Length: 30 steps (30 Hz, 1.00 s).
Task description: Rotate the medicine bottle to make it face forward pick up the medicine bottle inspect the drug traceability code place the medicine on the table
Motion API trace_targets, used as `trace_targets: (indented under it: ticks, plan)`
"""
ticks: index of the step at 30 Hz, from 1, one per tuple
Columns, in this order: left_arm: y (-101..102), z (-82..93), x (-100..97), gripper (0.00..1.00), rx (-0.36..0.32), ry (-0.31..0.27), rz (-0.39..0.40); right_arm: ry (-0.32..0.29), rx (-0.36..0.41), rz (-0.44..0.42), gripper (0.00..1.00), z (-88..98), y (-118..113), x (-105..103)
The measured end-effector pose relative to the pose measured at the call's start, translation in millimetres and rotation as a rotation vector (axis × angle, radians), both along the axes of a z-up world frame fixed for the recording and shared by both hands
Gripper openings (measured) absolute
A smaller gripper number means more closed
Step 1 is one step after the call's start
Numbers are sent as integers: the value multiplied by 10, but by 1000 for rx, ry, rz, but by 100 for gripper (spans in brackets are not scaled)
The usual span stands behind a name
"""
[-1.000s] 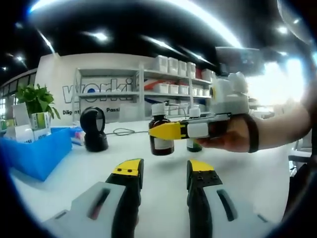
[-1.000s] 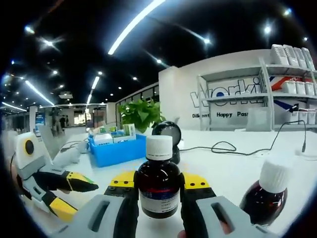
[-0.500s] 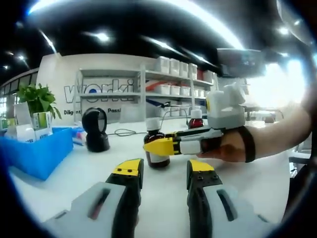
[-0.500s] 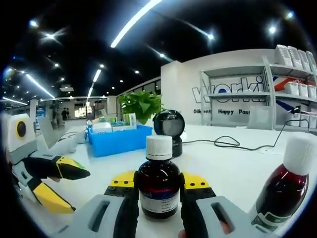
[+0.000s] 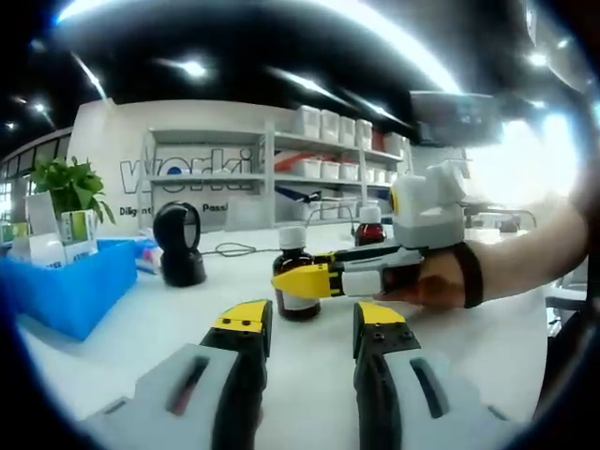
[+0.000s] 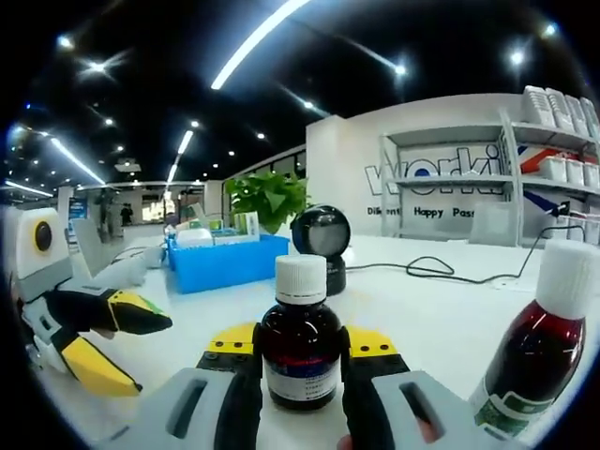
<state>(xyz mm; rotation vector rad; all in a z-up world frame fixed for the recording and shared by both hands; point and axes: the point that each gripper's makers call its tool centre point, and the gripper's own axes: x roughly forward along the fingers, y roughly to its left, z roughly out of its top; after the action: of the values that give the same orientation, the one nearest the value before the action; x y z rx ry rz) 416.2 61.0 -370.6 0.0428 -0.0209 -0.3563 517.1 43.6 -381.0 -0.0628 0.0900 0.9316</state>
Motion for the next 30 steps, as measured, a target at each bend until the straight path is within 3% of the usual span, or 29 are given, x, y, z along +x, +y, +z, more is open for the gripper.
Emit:
trace_targets:
  ticks: [9, 16, 18, 21, 25, 30]
  plan:
    - [15, -24, 10, 26, 10, 6, 9, -9, -2, -5, 28, -2, -5, -11]
    - [16, -45, 20, 26, 20, 9, 8, 29, -6, 7, 29, -42, 8, 14]
    - [18, -45, 21, 26, 19, 9, 7, 13, -15, 15, 34, -34, 9, -1]
    - [30, -38, 21, 26, 9, 7, 10, 26, 9, 35, 42, 6, 23, -45]
    - [52, -28, 27, 26, -2, 3, 20, 21, 15, 45, 42, 92, -2, -83]
    - [111, 23, 19, 26, -33, -13, 41, 8, 55, 75, 41, 365, -71, -192]
